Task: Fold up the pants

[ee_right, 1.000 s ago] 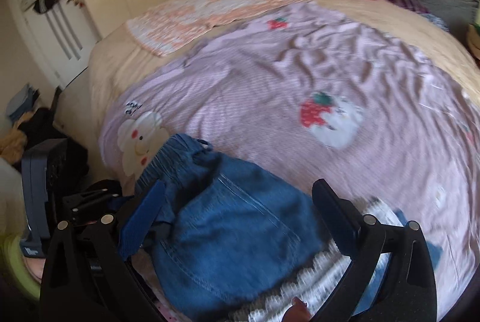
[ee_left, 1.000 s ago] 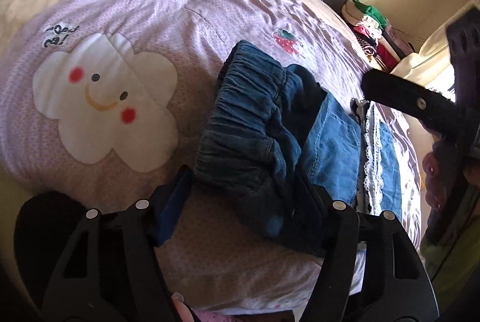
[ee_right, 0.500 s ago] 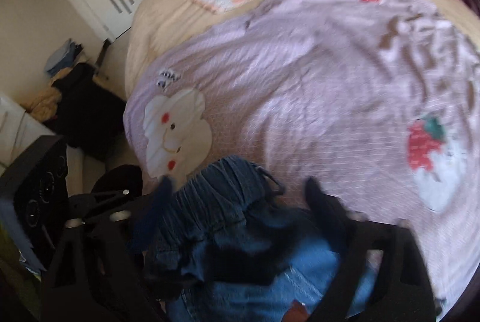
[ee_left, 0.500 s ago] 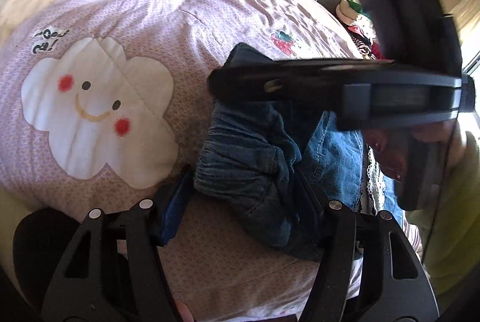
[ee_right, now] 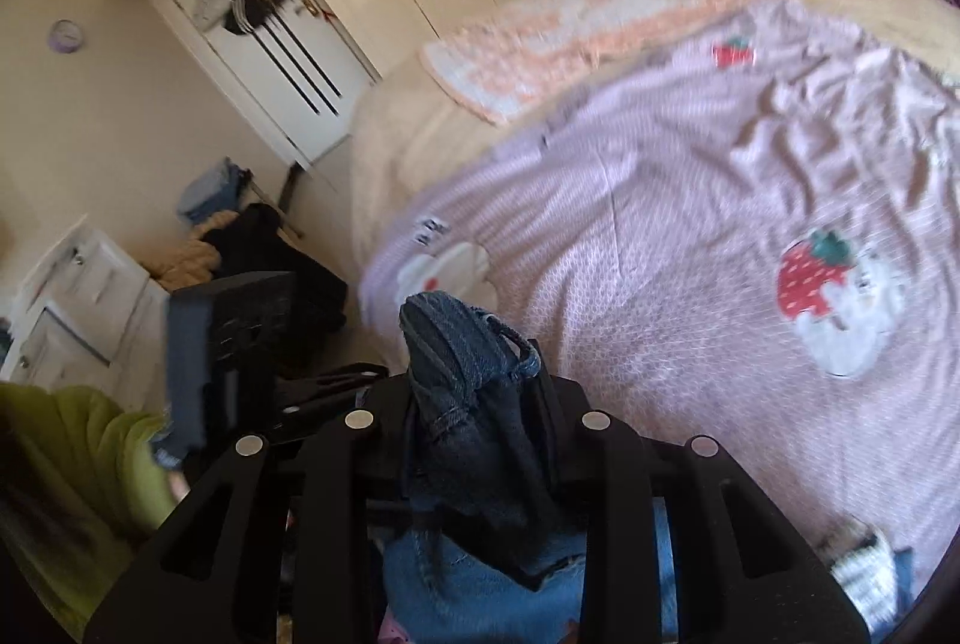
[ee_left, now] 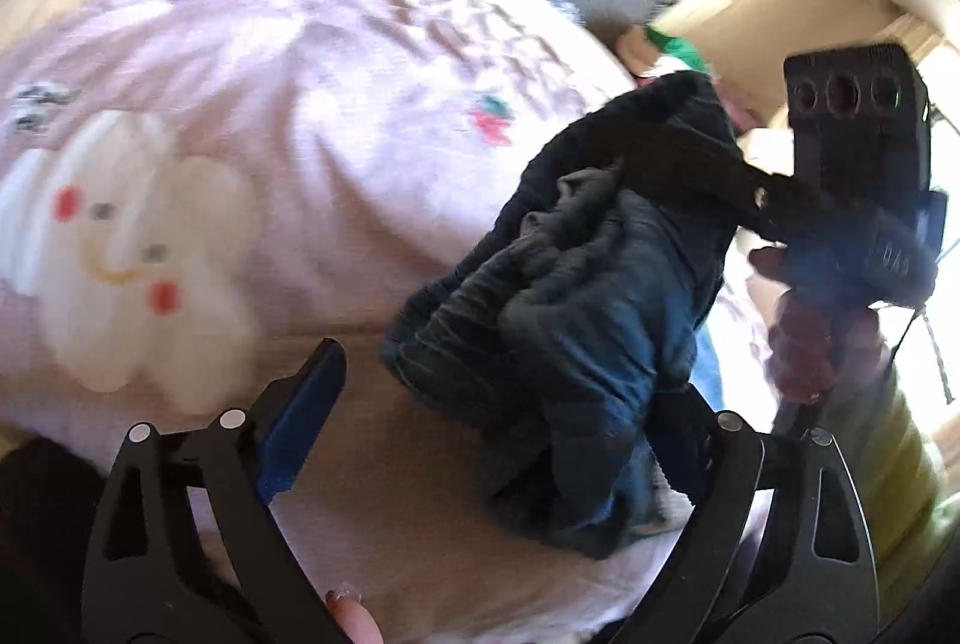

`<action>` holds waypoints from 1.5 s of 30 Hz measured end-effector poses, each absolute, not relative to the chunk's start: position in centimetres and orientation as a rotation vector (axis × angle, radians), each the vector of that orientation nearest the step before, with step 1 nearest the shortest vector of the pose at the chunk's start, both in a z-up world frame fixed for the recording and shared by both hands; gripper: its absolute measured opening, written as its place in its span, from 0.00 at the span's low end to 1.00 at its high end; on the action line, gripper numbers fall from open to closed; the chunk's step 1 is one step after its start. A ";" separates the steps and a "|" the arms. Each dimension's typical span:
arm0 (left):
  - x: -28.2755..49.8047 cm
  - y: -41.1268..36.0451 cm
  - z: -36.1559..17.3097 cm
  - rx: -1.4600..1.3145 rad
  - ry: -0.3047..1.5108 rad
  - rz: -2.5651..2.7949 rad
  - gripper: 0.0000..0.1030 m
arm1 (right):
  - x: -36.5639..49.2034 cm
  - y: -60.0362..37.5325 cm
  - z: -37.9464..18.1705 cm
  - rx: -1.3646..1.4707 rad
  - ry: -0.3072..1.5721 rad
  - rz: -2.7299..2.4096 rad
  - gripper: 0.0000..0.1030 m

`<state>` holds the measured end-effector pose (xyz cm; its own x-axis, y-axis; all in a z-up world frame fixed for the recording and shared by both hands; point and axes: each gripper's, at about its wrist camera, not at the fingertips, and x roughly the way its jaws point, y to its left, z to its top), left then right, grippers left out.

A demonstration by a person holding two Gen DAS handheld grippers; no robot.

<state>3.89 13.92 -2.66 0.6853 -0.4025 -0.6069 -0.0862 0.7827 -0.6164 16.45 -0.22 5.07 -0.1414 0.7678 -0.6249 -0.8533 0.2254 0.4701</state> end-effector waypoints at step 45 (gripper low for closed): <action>3.7 -3.7 0.1 -0.084 0.877 -0.222 0.45 | 12.5 -24.6 -0.3 0.259 1.013 0.803 0.76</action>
<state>3.70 -3.65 0.09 0.6181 -0.2269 -0.7526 0.1580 0.9738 -0.1638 12.50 -24.62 -0.26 0.2783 0.7029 -0.6546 -0.4767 0.6927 0.5412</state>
